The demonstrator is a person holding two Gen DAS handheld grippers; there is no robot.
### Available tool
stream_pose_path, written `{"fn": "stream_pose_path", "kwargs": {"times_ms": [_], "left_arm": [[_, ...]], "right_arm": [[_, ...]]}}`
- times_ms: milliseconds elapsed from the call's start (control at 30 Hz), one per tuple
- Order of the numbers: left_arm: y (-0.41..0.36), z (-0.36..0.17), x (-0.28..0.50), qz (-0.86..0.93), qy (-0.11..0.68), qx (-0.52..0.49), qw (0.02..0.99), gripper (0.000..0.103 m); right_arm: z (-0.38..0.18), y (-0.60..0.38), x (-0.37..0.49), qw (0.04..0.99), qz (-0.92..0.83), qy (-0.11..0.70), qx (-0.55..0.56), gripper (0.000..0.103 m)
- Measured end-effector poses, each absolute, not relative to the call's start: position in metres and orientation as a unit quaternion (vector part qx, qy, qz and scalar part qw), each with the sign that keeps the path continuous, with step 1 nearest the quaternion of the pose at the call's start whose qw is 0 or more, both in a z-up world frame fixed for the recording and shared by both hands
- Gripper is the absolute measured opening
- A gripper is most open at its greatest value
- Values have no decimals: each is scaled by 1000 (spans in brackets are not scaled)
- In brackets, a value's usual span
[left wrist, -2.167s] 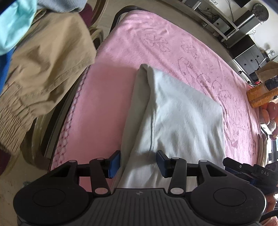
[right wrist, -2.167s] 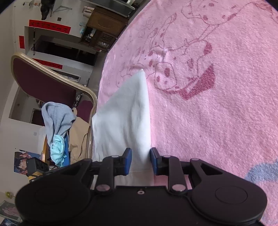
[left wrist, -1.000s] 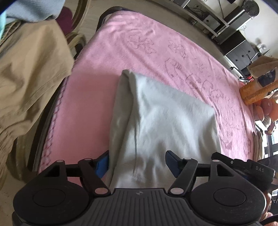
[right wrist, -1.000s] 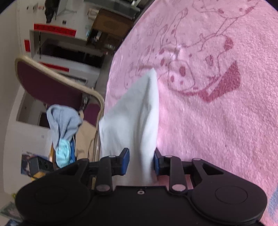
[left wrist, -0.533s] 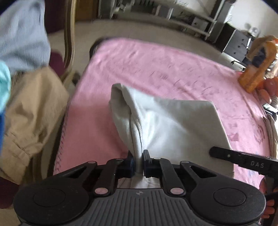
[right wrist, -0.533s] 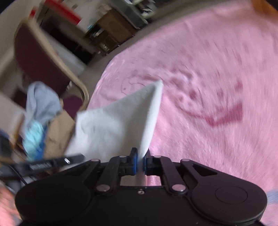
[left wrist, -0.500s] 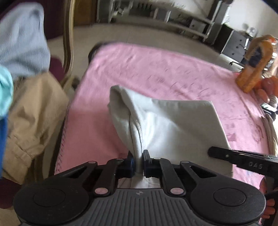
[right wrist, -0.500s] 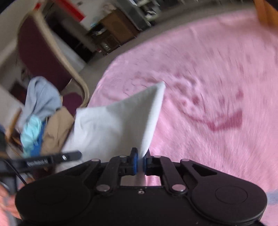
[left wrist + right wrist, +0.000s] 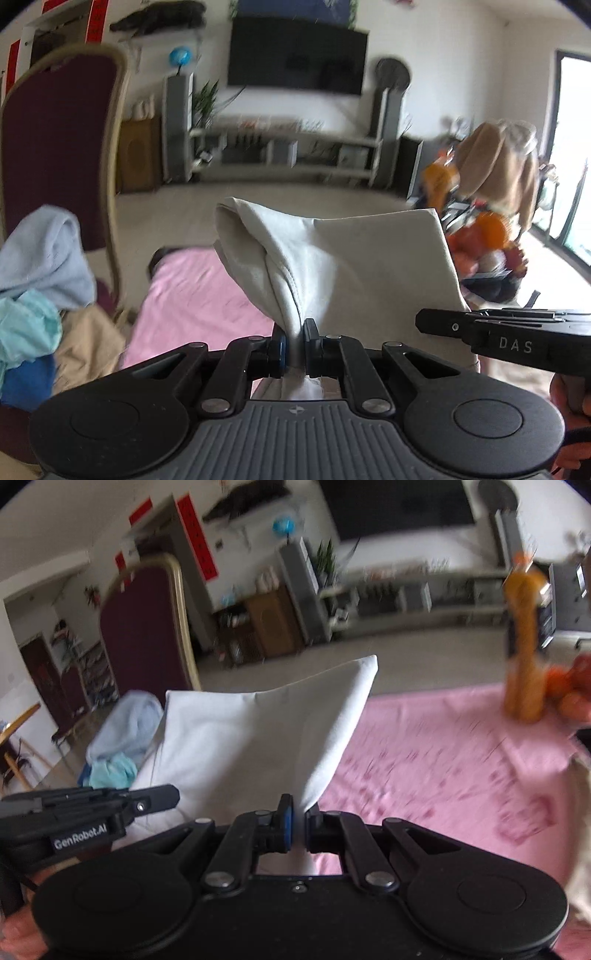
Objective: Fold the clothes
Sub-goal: 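Lift the folded shirt with both grippers and carry it onto the black table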
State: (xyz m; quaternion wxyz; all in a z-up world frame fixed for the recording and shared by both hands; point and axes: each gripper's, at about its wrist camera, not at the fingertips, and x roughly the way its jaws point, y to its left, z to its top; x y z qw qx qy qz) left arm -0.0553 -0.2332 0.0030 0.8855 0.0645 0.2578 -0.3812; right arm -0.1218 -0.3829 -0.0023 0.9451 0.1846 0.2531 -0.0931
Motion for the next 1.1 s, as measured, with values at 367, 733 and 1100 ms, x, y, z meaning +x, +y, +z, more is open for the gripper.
{"fn": "stream_pose_path", "kwargs": {"times_ms": [367,733,1100], "left_arm": [[-309,17,-109,-462,266,43,845,8],[-431,2,-156,-528,275,35,803,8],[-522,-71,-157,-526,343,61,776,8]], "right_arm": [[33,-427,-220,943,-189,208,175,6],[44,-519,-293,922,-293,179,181,6],[-13,-610,-310,896,-322,225,209,6]]}}
